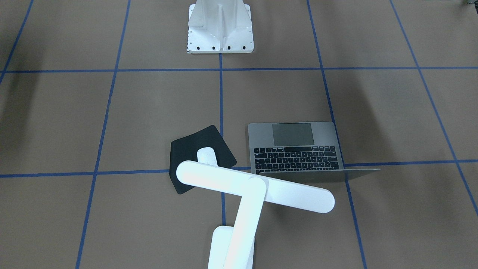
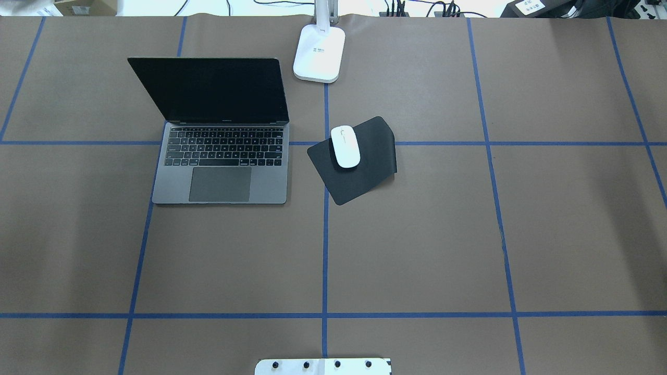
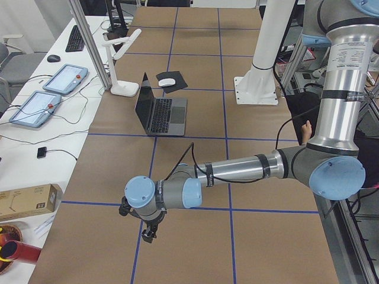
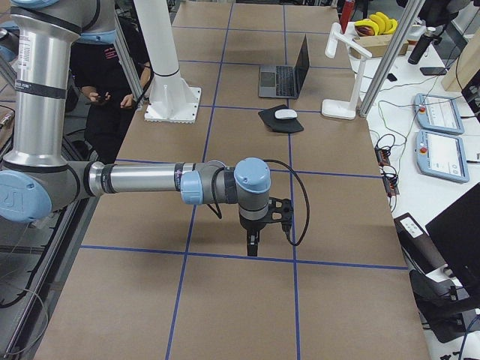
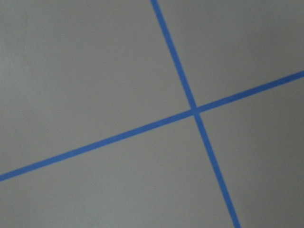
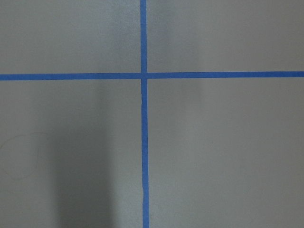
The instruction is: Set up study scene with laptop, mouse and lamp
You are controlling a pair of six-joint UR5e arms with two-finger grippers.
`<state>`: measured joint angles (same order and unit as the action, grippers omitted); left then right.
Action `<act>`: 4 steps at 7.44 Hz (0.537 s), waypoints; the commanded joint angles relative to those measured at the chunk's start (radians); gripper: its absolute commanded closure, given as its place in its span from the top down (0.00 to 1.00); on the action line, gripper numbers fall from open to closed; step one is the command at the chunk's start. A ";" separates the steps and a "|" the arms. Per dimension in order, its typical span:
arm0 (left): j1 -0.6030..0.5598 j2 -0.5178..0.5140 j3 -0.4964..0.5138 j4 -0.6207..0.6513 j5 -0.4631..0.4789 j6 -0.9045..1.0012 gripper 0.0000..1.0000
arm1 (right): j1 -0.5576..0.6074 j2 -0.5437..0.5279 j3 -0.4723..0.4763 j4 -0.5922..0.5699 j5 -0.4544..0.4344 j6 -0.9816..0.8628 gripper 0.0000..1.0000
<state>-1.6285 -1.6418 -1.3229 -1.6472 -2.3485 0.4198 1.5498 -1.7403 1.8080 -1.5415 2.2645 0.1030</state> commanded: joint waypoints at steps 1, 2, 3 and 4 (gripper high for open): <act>-0.001 0.011 0.001 -0.005 0.000 0.000 1.00 | -0.014 0.002 0.001 0.000 -0.005 -0.002 1.00; -0.001 0.014 0.001 -0.006 0.000 0.001 1.00 | -0.014 0.002 0.002 0.000 0.000 -0.002 1.00; -0.001 0.014 0.001 -0.006 0.000 0.001 1.00 | -0.014 0.002 0.002 0.000 0.003 -0.003 1.00; -0.001 0.016 0.001 -0.006 0.000 0.001 1.00 | -0.014 0.005 0.002 0.000 0.003 -0.003 1.00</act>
